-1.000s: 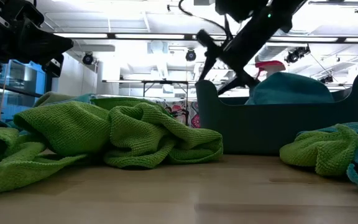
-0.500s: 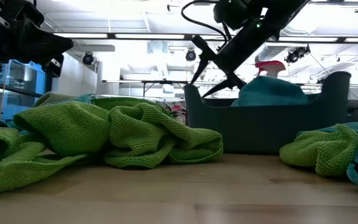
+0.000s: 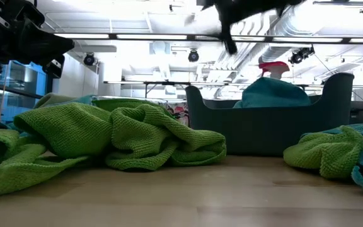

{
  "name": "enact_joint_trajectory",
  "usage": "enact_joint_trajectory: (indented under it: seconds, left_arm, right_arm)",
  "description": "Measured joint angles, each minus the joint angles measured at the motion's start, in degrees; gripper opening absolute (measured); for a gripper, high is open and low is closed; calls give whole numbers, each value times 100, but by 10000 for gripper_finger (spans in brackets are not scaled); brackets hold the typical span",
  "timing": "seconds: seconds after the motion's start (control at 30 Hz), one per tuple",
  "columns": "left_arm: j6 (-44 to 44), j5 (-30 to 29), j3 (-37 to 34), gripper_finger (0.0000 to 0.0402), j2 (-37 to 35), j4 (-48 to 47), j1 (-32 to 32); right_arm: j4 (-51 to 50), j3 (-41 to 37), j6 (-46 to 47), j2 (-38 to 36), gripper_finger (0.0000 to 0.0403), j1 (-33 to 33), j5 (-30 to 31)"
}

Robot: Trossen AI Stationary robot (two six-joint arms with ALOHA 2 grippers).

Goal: Sort microfiber towel by color & place in baskets
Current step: Put the blue towel into the blue bin

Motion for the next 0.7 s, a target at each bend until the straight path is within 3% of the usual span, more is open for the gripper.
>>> enact_joint_trajectory:
  seconds: [0.17, 0.3, 0.5, 0.7]
  left_arm:
    - [1, 1, 0, 0, 2, 1, 1]
    - [1, 1, 0, 0, 1, 0, 0]
    - [1, 0, 0, 0, 1, 1, 0]
    - [1, 1, 0, 0, 0, 1, 1]
  right_arm:
    - [-332, 257, -133, -315, 193, 872, -618]
    - [-915, 285, 190, -349, 193, 1677, -711]
    - [-2465, 285, 1019, -347, 193, 2578, -715]
    - [-4209, 285, 1016, -347, 193, 3338, -709]
